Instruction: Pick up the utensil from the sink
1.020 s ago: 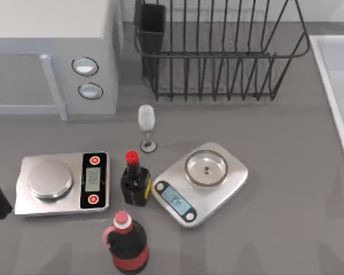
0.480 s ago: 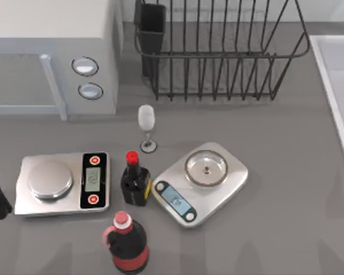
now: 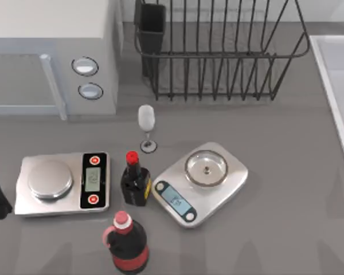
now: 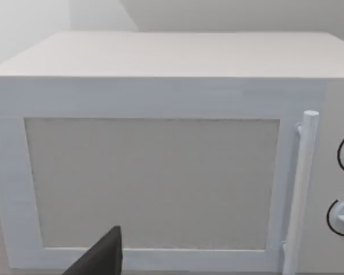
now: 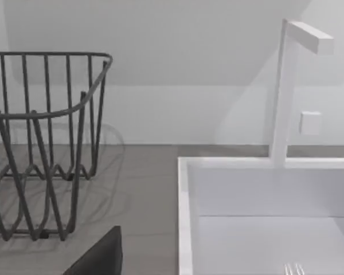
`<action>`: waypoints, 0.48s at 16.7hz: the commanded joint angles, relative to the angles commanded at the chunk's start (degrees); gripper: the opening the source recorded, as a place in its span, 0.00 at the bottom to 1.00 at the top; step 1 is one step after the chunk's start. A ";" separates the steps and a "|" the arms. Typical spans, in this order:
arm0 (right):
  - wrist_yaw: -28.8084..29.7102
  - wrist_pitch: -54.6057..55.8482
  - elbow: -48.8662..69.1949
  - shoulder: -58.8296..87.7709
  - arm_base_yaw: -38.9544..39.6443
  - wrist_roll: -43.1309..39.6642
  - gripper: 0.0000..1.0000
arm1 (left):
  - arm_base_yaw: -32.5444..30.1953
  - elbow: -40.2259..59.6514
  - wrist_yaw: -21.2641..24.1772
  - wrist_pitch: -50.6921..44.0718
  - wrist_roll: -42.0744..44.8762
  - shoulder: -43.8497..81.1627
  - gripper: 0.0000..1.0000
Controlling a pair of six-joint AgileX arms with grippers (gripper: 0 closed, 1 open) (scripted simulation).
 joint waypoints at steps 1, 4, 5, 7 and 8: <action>0.01 -0.57 0.95 1.10 -0.12 -0.12 1.00 | 0.00 0.00 0.00 0.00 0.00 0.00 1.00; 0.04 -3.93 6.62 7.62 -0.81 -0.79 1.00 | 0.00 0.00 0.00 0.00 0.00 0.00 1.00; 0.05 -5.61 9.44 10.86 -1.16 -1.12 1.00 | 0.00 0.00 0.00 0.00 0.00 0.00 1.00; 0.08 -9.56 16.08 18.52 -1.97 -1.91 1.00 | 0.00 0.00 0.00 0.00 0.00 0.00 1.00; 0.10 -11.82 19.86 22.88 -2.43 -2.35 1.00 | 0.00 0.00 0.00 0.00 0.00 0.00 1.00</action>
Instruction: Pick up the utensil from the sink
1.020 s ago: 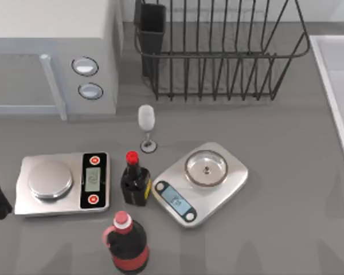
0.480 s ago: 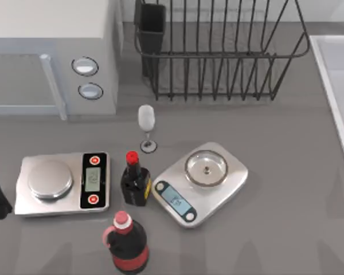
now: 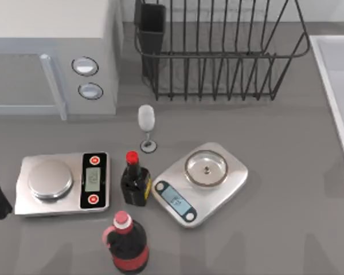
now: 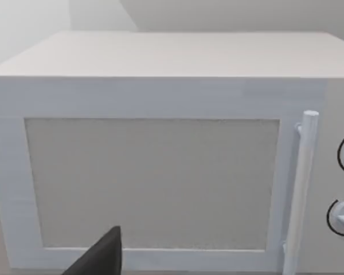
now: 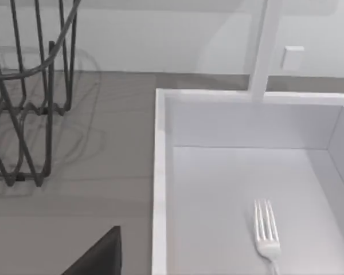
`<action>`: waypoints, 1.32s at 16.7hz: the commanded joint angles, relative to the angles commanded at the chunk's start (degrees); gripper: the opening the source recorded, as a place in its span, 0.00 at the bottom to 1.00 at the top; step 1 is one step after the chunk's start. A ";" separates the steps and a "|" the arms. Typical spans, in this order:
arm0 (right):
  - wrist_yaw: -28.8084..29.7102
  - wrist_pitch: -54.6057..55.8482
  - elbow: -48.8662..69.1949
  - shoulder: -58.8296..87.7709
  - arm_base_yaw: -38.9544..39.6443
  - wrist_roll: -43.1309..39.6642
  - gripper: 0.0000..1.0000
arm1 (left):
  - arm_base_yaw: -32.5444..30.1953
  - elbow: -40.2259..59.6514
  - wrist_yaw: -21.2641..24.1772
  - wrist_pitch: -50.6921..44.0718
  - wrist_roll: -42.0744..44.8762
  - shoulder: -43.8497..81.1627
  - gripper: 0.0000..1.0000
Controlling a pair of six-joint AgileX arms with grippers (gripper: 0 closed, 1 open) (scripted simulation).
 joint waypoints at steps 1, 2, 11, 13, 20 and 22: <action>0.02 -2.42 4.04 4.67 -0.50 -0.47 1.00 | 0.00 0.00 0.00 0.00 0.00 0.00 1.00; 0.03 -4.99 8.33 9.65 -1.02 -0.97 1.00 | 0.00 0.00 0.00 0.00 0.00 0.00 1.00; 0.16 -31.50 52.27 60.84 -6.42 -5.95 1.00 | 0.00 0.00 0.00 0.00 0.00 0.00 1.00; 0.17 -37.34 61.90 72.11 -7.61 -7.01 1.00 | 0.00 0.00 0.00 0.00 0.00 0.00 1.00; 0.18 -53.65 88.56 103.49 -10.91 -9.90 1.00 | 0.00 0.00 0.00 0.00 0.00 0.00 1.00; 0.18 -56.41 93.04 108.78 -11.46 -10.38 1.00 | 0.00 0.00 0.00 0.00 0.00 0.00 1.00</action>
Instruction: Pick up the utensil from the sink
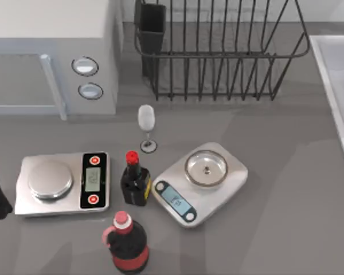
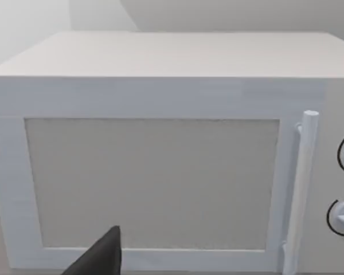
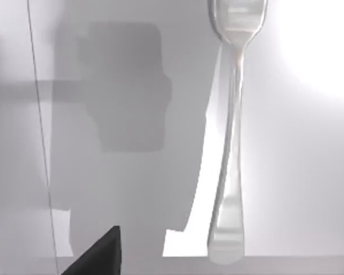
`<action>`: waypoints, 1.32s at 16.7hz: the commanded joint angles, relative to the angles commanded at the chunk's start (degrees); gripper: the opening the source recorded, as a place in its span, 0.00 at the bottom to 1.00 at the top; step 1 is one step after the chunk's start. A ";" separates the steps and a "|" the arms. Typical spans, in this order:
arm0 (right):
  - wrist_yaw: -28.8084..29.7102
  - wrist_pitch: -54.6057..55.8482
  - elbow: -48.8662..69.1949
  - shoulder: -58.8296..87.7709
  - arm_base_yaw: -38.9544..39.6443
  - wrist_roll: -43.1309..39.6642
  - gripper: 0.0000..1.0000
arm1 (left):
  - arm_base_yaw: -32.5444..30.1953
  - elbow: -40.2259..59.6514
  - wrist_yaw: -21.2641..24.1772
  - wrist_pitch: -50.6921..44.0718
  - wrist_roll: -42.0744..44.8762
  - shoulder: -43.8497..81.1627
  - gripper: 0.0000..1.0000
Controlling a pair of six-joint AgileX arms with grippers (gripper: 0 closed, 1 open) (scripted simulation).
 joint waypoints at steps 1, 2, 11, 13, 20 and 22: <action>0.00 -0.98 1.58 1.87 -0.20 -0.17 1.00 | 0.00 0.00 0.00 0.00 0.00 0.00 1.00; 0.00 -1.67 2.69 3.18 -0.33 -0.28 1.00 | 0.00 0.00 0.00 0.00 0.00 0.00 1.00; 0.02 0.27 1.69 5.11 -0.10 -0.29 1.00 | 0.00 0.00 0.00 0.00 0.00 0.00 1.00; 0.05 4.74 -0.58 7.24 -0.14 -0.26 1.00 | 0.00 0.00 0.00 0.00 0.00 0.00 1.00; 0.14 22.45 -9.24 15.72 -0.33 -0.16 1.00 | 0.00 0.00 0.00 0.00 0.00 0.00 1.00; 0.15 22.86 -9.53 16.00 -0.34 -0.16 1.00 | 0.00 0.00 0.00 0.00 0.00 0.00 1.00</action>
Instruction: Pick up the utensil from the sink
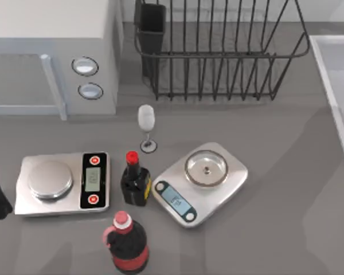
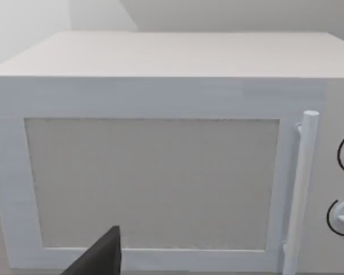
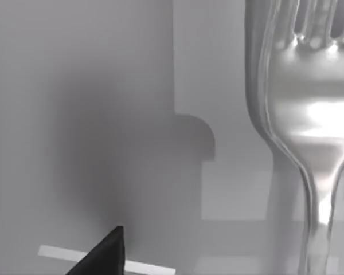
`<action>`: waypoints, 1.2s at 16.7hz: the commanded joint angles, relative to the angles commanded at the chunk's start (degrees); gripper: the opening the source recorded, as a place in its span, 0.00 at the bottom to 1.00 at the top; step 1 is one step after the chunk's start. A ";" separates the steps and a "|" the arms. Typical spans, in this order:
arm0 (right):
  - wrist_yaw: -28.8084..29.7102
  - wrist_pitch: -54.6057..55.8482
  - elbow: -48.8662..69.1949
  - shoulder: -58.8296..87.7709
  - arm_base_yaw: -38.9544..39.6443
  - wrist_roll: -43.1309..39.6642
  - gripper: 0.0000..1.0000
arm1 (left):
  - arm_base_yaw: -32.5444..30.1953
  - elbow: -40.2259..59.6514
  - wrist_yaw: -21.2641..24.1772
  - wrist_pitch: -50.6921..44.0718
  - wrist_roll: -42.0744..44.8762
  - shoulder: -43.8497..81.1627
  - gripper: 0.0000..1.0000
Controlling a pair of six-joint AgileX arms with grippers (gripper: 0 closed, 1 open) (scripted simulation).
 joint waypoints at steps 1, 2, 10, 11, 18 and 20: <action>0.00 0.00 0.00 0.00 0.00 0.00 1.00 | 0.00 0.00 0.00 0.00 0.00 0.00 1.00; 0.00 0.00 0.00 0.00 0.00 0.00 1.00 | 0.00 0.00 0.00 0.00 0.00 0.00 1.00; 0.00 0.00 0.00 0.00 0.00 0.00 0.40 | 0.00 0.00 0.00 0.00 0.00 0.00 1.00; 0.00 0.00 0.00 0.00 0.00 0.00 0.32 | 0.00 0.00 0.00 0.00 0.00 0.00 1.00; 0.00 0.00 0.00 0.00 0.00 0.00 0.00 | 0.00 0.00 0.00 0.00 0.00 0.00 1.00; 0.00 0.00 0.00 0.00 0.00 0.00 0.00 | 0.00 0.00 0.00 0.00 0.00 0.00 1.00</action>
